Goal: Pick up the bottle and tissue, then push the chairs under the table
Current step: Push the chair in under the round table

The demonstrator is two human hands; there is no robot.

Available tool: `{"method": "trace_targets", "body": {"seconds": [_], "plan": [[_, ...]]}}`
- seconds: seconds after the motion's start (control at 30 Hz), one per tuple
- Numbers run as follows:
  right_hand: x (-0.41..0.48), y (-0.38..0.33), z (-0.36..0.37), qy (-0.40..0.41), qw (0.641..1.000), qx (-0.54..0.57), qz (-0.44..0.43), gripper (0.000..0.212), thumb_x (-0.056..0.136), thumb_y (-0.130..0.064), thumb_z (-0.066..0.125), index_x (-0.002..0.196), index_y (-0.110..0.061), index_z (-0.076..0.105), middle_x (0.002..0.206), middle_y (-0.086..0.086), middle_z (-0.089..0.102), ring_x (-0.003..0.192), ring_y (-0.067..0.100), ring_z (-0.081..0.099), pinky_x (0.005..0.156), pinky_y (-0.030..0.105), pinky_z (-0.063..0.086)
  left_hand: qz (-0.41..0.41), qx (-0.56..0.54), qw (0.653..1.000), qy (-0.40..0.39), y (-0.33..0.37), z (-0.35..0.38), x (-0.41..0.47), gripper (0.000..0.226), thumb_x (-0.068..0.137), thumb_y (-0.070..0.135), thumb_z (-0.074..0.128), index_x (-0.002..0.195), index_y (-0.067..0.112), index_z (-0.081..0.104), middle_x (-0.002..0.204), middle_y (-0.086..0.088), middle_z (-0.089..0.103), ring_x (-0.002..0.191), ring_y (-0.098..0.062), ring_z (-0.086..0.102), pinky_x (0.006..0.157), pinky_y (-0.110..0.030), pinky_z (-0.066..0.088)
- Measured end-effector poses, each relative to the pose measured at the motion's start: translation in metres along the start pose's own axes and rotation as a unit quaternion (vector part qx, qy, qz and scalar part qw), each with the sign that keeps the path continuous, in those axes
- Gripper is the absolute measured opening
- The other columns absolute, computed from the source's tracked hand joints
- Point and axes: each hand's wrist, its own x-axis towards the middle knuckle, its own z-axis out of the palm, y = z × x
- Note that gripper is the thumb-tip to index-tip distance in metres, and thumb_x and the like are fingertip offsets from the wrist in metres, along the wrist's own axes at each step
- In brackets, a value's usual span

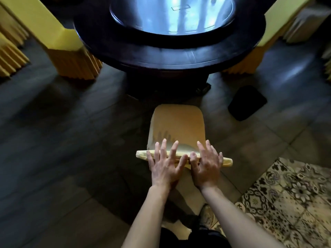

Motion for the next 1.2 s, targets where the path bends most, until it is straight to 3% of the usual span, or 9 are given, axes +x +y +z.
{"method": "trace_targets", "body": {"seconds": [0.17,0.27,0.7,1.2], "plan": [[0.003,0.003,0.011,0.074,0.997,0.011,-0.015,0.065,0.099,-0.059,0.023,0.12,-0.02,0.07,0.134,0.008,0.063,0.126,0.03,0.054,0.109,0.058,0.031,0.037,-0.032,0.995,0.088,-0.007,0.014,0.008,0.064,0.095,0.072,0.012,0.14,0.037,0.041,0.146,-0.013,0.047,0.14,-0.031,0.03,0.113,-0.061,0.005],[0.009,0.004,0.017,0.101,0.994,0.01,-0.039,0.061,0.099,-0.057,0.028,0.115,-0.019,0.073,0.128,0.006,0.067,0.122,0.029,0.057,0.103,0.057,0.036,0.041,-0.034,0.99,0.129,-0.012,0.016,0.016,0.058,0.096,0.07,0.017,0.131,0.036,0.049,0.134,-0.013,0.058,0.129,-0.03,0.039,0.111,-0.058,0.011],[0.085,0.01,0.033,0.133,0.989,0.004,-0.056,0.062,0.098,-0.057,0.029,0.119,-0.017,0.072,0.131,0.007,0.066,0.123,0.03,0.056,0.104,0.052,0.037,0.011,-0.065,0.992,0.109,0.002,0.01,0.086,0.071,0.092,0.077,0.015,0.134,0.036,0.054,0.147,-0.009,0.048,0.139,-0.032,0.039,0.116,-0.063,0.0],[0.278,-0.005,0.073,0.159,0.984,0.028,-0.071,0.051,0.094,-0.051,0.04,0.112,-0.017,0.074,0.123,0.007,0.07,0.119,0.029,0.059,0.102,0.051,0.037,-0.027,-0.052,0.992,0.107,0.025,-0.022,0.272,0.09,0.083,0.084,-0.001,0.142,0.038,0.05,0.15,-0.008,0.044,0.144,-0.026,0.032,0.119,-0.056,-0.007]]}}
